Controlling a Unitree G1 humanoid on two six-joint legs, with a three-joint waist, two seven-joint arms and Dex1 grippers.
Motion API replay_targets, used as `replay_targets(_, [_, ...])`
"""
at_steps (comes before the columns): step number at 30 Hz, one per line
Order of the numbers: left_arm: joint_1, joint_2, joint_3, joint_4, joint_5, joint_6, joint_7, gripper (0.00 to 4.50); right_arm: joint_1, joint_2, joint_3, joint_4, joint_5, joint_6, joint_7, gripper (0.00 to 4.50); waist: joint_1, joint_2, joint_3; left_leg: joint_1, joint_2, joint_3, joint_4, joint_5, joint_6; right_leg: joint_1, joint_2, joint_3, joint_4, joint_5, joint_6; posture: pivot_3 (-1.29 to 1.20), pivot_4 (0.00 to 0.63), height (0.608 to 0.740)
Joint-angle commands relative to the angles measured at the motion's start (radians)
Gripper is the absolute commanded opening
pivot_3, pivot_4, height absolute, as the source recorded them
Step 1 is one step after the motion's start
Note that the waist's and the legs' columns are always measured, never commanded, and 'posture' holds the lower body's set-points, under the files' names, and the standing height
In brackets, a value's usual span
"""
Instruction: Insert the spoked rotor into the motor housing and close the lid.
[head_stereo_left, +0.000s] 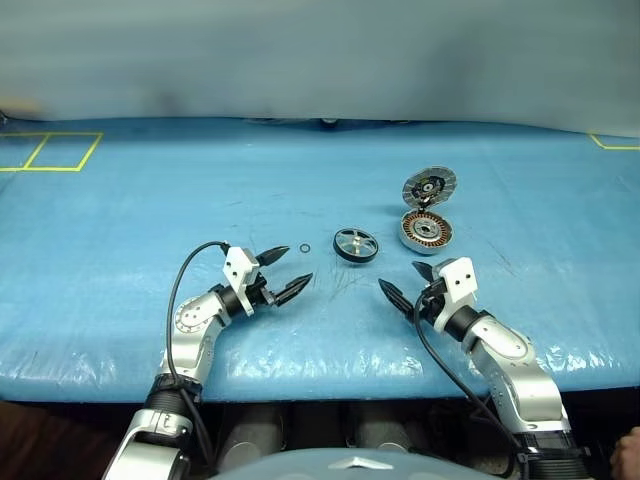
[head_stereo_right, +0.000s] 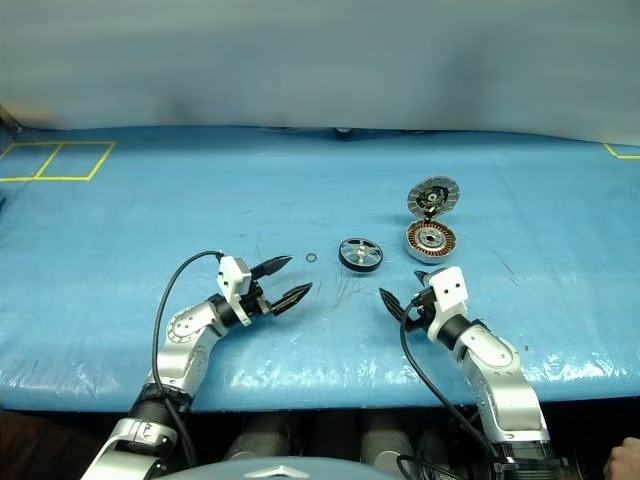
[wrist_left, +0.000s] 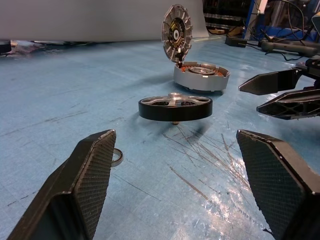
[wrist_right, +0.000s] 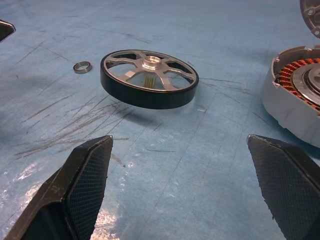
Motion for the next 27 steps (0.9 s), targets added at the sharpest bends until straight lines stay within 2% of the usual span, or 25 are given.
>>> replay_targets(1, [-0.003,-0.006,-0.001,-0.022,0.002,-0.021,0.002,4.13,-0.012,-0.007,-0.01,-0.036,0.003,-0.014,0.002,4.48,0.0,0.0,0.0,0.0,0.0,0.0,0.0,0.0,0.0,0.0,0.0,0.0,0.0,0.0,0.0,0.0,0.15,0.74])
replay_targets(27, [-0.005,-0.011,-0.005,-0.015,0.006,-0.036,0.0,4.13,-0.015,-0.015,-0.002,-0.034,-0.005,-0.014,0.008,4.48,0.0,0.0,0.0,0.0,0.0,0.0,0.0,0.0,0.0,0.0,0.0,0.0,0.0,0.0,0.0,0.0,0.15,0.74])
